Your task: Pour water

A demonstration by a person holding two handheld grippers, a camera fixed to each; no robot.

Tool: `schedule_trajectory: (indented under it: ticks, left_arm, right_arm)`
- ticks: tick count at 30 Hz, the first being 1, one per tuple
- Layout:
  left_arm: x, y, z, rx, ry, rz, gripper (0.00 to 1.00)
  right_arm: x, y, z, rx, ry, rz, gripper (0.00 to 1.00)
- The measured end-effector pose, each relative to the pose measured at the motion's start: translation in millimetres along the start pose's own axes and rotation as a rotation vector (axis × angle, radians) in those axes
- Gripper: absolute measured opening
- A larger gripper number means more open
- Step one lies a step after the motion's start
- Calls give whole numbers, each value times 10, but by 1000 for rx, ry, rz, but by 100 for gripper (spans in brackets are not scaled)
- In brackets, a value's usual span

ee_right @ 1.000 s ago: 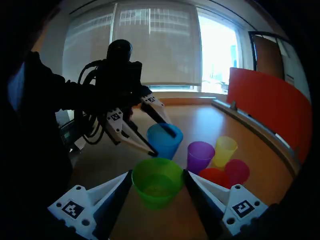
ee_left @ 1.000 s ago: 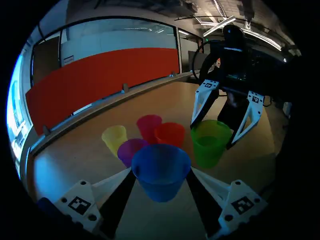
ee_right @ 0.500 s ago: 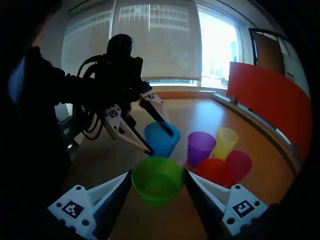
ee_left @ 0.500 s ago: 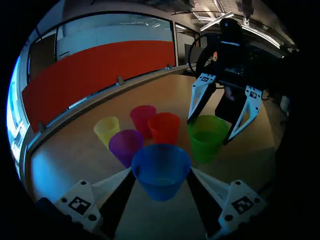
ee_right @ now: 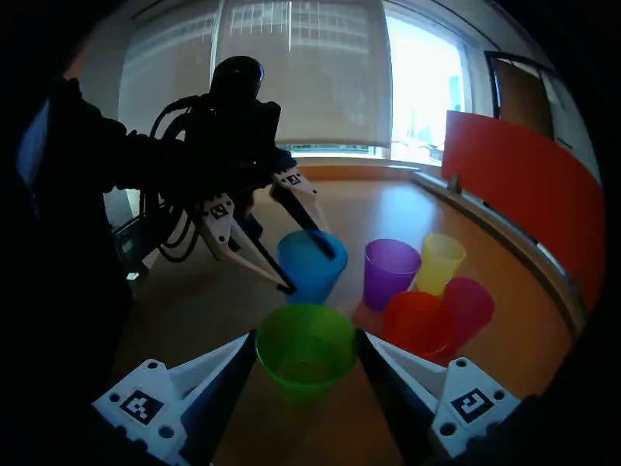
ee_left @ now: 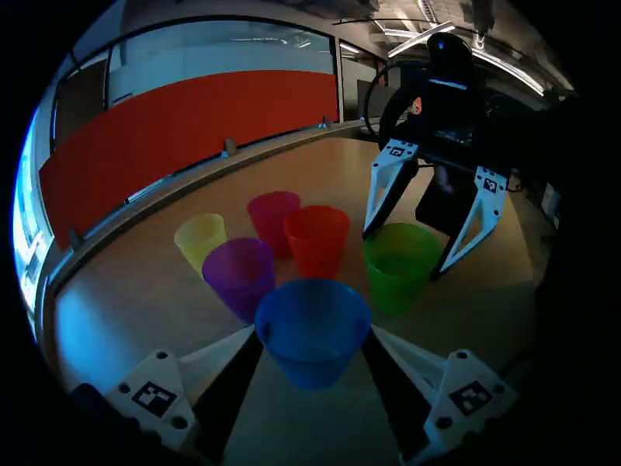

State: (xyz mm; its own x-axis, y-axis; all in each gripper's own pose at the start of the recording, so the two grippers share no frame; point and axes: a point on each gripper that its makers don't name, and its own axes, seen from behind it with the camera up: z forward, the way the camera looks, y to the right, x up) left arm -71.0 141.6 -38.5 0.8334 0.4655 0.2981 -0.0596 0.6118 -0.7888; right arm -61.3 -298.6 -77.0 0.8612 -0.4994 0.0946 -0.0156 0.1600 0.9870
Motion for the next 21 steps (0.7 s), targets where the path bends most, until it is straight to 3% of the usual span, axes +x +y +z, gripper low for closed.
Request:
schedule_trajectory:
  ticks: [21]
  left_arm:
    - [-141, -1, 63, -3, -6, -7, 85]
  right_arm:
    - [-88, 14, 33, -3, -16, 2, 94]
